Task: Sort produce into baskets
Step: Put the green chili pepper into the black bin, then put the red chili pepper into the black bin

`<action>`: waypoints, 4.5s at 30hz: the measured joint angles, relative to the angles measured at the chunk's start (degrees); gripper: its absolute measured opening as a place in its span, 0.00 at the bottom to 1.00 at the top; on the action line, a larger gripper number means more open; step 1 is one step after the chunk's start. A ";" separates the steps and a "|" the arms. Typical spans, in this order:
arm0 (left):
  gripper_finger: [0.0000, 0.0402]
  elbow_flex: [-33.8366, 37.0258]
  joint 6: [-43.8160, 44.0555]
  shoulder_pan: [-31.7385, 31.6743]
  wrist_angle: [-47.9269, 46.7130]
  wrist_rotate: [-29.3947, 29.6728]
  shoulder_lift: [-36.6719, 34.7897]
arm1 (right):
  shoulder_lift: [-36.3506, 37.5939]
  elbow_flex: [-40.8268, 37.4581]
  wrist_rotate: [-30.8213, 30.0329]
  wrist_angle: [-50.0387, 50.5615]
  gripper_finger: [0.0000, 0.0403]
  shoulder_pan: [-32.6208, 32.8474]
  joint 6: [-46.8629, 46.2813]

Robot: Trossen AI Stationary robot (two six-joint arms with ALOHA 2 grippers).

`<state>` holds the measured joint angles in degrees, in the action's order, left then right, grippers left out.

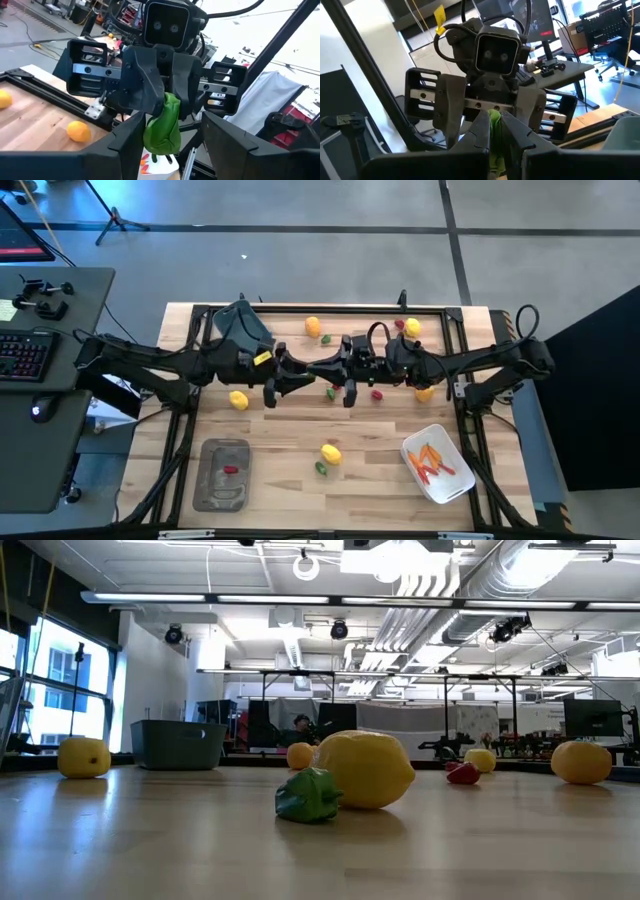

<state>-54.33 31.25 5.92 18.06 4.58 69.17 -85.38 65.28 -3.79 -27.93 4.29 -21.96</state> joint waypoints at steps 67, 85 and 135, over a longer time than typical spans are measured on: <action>0.03 0.17 47.66 44.39 -71.73 2.21 11.67 | 1.92 -0.11 -5.01 27.84 0.49 -4.33 1.46; 0.43 0.15 42.27 44.80 -70.90 -6.19 9.19 | -1.90 -0.11 -5.11 59.92 0.65 -7.58 1.35; 0.00 13.36 22.57 47.36 -63.36 15.25 -27.93 | -19.66 9.74 -4.95 42.79 0.05 6.24 -5.75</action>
<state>-40.97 53.82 53.28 -45.30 19.83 41.23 -105.04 75.01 -8.74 14.86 10.53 -27.70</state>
